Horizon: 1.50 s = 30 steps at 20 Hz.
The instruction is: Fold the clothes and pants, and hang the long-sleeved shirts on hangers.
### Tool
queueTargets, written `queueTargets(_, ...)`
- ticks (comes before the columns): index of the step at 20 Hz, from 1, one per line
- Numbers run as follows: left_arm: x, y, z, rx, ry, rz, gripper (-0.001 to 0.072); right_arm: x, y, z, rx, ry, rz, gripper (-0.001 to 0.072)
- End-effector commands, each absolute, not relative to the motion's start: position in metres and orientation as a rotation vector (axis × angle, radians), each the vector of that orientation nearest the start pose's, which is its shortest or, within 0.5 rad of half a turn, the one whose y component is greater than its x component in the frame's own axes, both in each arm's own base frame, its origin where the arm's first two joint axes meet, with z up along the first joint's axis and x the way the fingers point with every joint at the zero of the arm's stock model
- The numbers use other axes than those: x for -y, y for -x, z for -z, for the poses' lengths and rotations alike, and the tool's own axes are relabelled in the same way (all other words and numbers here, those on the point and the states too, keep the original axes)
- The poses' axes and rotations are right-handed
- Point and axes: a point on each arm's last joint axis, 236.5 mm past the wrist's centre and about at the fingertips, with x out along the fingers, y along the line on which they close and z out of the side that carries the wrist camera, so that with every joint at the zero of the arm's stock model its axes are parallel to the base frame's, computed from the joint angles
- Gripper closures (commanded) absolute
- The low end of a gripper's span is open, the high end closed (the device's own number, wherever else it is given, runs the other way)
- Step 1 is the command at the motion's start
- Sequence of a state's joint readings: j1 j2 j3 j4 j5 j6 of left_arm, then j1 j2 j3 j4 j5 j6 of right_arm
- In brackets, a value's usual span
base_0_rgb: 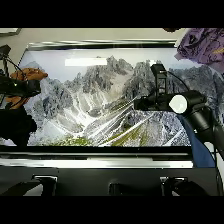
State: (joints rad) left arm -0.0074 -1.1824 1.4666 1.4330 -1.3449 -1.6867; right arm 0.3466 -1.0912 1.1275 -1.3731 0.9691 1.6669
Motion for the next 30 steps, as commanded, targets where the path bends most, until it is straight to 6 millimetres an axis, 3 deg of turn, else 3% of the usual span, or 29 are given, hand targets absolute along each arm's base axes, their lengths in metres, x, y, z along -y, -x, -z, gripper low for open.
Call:
queueTargets(1, 0.035, -0.393, -0.147, -1.066, 0.199, 0.051, 0.0689, -0.174, -0.368, -0.094, -0.972, -0.104, -0.374, 0.0676)
queueTargets(27, 0.035, -0.393, -0.148, -1.062, 0.200, 0.051, 0.0689, -0.174, -0.369, -0.094, -0.969, -0.104, -0.374, 0.0676)
queueTargets(30, 0.034, -0.403, -0.153, -1.013, 0.204, 0.050, 0.0688, -0.174, -0.369, -0.094, -0.969, -0.104, -0.374, 0.0676)
